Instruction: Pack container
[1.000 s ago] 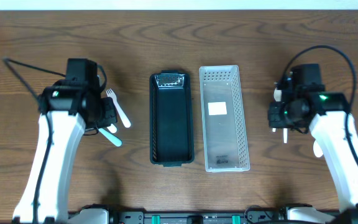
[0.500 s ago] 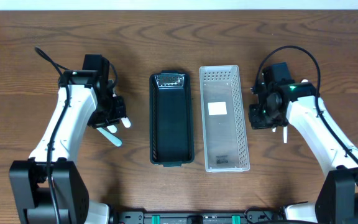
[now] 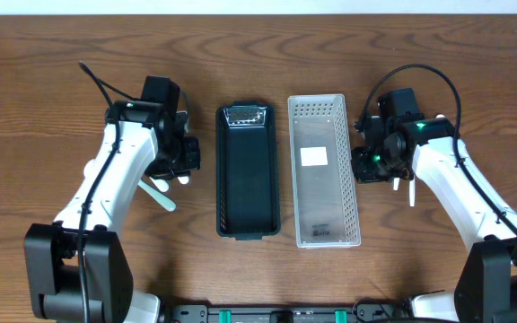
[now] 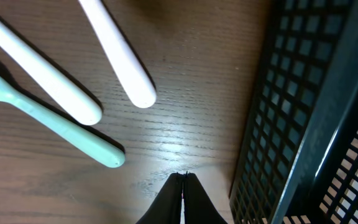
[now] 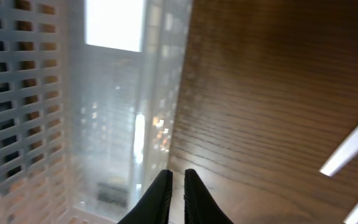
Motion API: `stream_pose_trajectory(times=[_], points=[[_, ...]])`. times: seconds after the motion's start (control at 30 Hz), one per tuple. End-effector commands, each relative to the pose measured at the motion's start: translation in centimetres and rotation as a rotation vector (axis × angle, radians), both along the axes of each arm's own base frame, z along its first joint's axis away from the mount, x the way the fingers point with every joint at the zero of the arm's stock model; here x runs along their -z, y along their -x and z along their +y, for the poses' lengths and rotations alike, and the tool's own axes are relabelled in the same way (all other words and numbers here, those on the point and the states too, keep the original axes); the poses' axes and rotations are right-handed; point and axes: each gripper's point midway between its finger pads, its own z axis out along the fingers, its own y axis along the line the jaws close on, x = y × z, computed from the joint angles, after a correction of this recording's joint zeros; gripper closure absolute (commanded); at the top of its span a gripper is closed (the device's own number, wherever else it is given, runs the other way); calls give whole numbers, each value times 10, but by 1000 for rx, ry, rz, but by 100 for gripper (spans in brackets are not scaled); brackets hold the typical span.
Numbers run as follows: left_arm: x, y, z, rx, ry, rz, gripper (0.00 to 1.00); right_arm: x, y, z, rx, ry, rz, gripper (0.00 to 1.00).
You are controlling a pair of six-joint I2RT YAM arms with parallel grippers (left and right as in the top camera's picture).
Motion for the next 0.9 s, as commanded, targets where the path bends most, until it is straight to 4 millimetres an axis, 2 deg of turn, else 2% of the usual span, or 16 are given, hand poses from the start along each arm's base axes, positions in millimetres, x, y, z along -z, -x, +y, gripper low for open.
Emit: stream_pose_trajectory(times=[0.0, 0.3, 0.73, 0.87], points=[[3, 2, -7, 42, 9, 9, 94, -5, -2, 12, -38, -50, -9, 88], [12, 7, -10, 54, 8, 18, 94, -6, -1, 15, -52, -68, -8, 88], [13, 7, -10, 54, 7, 21, 94, -8, 0, 20, -56, -96, -4, 88], [13, 7, -10, 54, 8, 21, 94, -10, 0, 25, -61, -128, -3, 85]])
